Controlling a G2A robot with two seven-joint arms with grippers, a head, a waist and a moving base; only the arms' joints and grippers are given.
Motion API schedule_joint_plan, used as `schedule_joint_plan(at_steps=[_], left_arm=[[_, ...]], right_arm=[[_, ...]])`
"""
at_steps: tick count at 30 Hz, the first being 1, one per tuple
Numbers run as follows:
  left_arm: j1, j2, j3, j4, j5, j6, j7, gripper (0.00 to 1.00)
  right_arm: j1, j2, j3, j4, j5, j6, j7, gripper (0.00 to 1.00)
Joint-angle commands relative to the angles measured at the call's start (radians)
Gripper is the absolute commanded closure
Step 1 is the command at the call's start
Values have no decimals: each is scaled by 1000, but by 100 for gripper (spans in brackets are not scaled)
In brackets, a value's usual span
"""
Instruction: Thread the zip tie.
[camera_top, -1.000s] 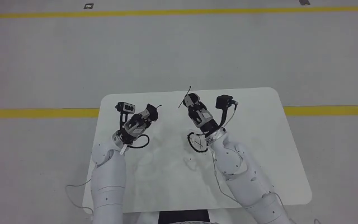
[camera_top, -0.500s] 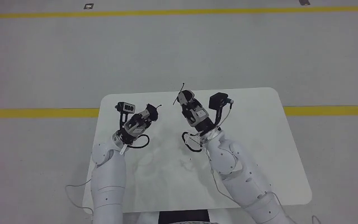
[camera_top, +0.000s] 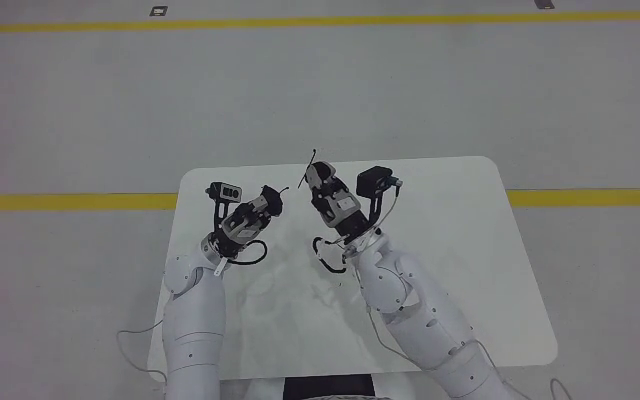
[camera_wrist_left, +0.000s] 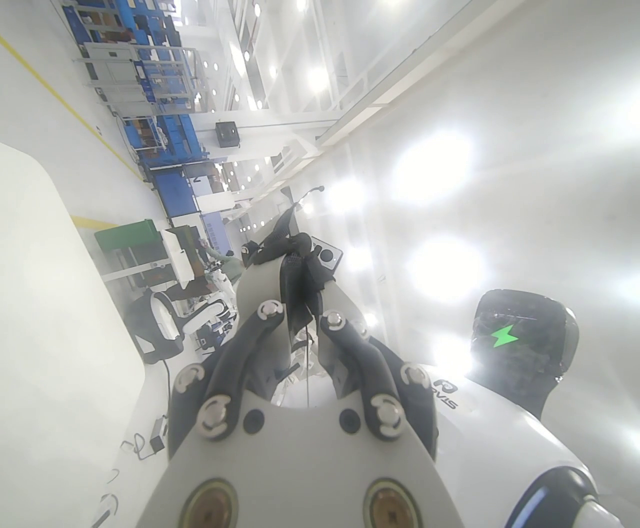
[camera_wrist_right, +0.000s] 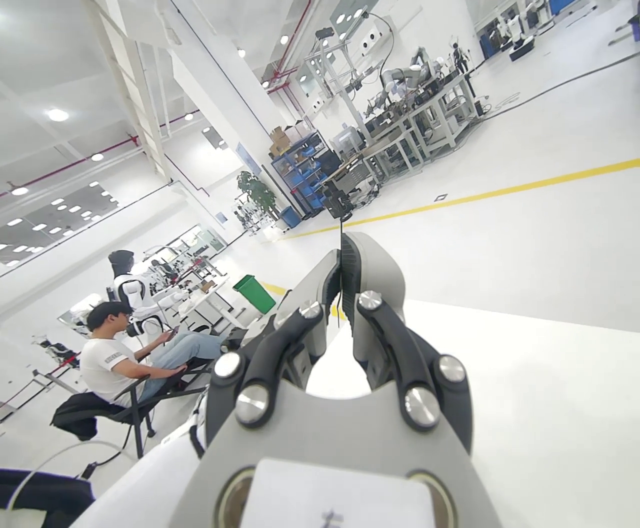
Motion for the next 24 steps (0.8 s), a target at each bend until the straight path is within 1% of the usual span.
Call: schedule_joint_plan(at_steps=[1, 12, 24], left_arm=[[0, 0, 0, 0, 0, 0, 0, 100], [0, 0, 0, 0, 0, 0, 0, 100], [0, 0, 0, 0, 0, 0, 0, 100]], right_arm=[[0, 0, 0, 0, 0, 0, 0, 100], [5, -5, -6, -28, -11, -2, 20, 100], [15, -12, -15, -21, -35, 3, 36, 100]])
